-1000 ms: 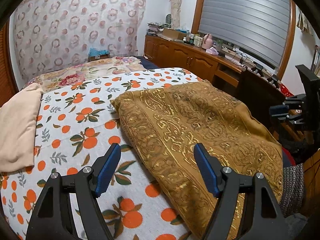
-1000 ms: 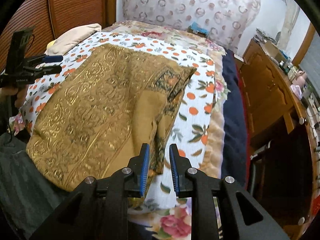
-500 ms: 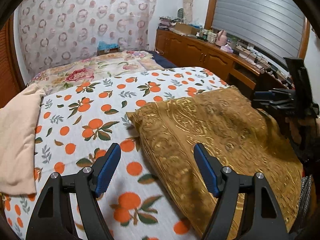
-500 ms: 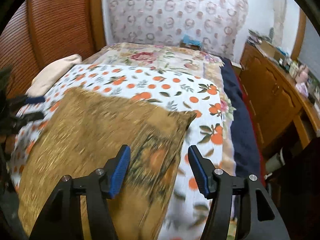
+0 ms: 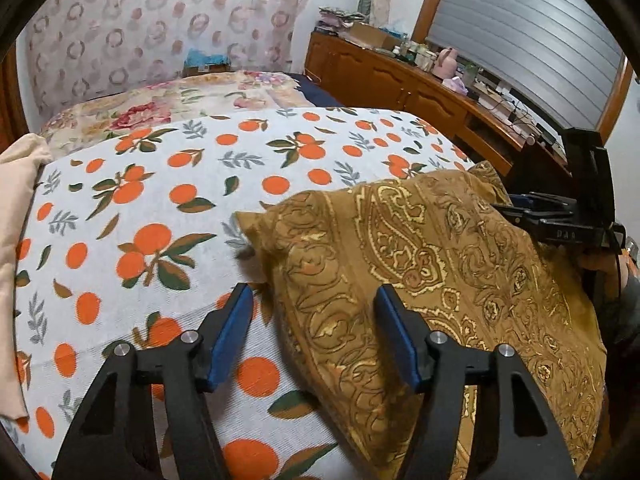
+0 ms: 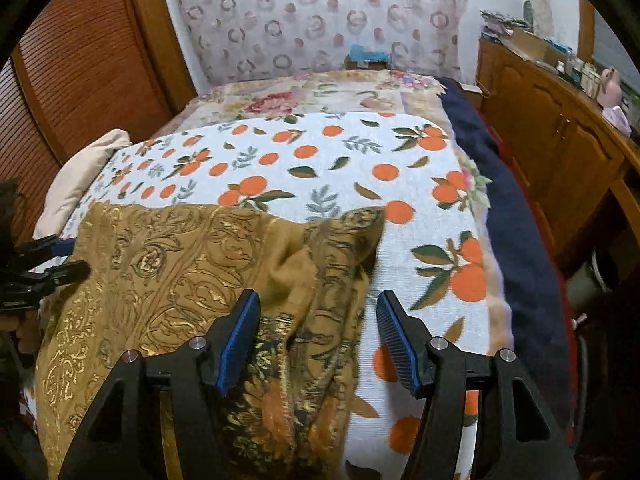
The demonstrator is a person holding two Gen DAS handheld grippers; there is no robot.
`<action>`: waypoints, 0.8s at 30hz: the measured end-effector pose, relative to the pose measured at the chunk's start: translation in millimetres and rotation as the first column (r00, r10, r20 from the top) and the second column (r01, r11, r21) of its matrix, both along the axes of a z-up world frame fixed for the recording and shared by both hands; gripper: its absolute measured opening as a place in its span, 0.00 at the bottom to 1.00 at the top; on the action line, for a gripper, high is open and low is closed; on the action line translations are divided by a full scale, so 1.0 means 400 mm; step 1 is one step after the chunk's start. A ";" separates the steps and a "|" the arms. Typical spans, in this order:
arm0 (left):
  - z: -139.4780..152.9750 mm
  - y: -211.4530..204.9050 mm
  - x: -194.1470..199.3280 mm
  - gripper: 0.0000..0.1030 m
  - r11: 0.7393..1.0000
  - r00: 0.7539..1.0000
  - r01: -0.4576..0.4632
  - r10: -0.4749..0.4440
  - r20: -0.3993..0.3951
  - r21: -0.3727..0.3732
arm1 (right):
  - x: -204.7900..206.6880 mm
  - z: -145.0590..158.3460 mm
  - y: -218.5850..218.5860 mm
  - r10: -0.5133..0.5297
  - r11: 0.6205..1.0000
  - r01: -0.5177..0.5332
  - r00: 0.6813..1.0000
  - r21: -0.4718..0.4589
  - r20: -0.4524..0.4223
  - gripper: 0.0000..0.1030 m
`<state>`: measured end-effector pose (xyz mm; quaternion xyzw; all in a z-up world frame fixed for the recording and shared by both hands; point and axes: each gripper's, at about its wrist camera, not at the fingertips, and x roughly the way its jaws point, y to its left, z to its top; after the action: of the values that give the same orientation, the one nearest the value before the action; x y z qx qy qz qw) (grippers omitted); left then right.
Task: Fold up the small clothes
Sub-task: 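Grasp the folded brown shirt edge with the left gripper while the right gripper grasps beside it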
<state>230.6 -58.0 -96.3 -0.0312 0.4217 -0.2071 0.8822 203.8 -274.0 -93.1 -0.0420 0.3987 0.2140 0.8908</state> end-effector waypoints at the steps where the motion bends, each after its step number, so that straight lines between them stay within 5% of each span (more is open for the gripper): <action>1: 0.000 -0.002 -0.001 0.52 1.000 1.000 0.012 -0.012 -0.002 -0.009 | -0.015 0.003 0.003 0.012 1.000 -0.012 1.000 0.001 0.006 0.54; 3: 0.001 -0.008 0.000 0.20 0.999 0.999 0.036 -0.037 -0.020 -0.040 | -0.032 0.000 0.004 0.054 0.998 -0.054 0.999 0.026 0.003 0.26; 5: 0.011 -0.015 -0.011 0.08 0.998 0.999 0.050 -0.050 -0.008 -0.034 | -0.057 0.007 0.006 0.078 0.996 -0.079 0.997 0.031 0.011 0.12; 13: 0.274 -0.025 -0.180 0.06 0.976 0.963 0.156 -0.117 0.244 -0.149 | -0.282 0.202 -0.052 0.101 0.981 -0.141 0.960 0.137 0.262 0.08; 19: 0.515 0.001 -0.342 0.06 0.955 0.890 0.235 -0.137 0.435 -0.180 | -0.480 0.432 -0.098 0.093 0.980 -0.161 0.889 0.117 0.449 0.08; 24: 0.640 0.053 -0.424 0.06 0.943 0.842 0.261 -0.117 0.527 -0.208 | -0.600 0.572 -0.115 0.093 0.974 -0.192 0.820 0.118 0.565 0.08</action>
<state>60.9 -36.6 159.6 -0.0540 0.1430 -0.3506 0.9240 -36.4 -320.1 135.9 -0.0559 0.0988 0.2917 0.9497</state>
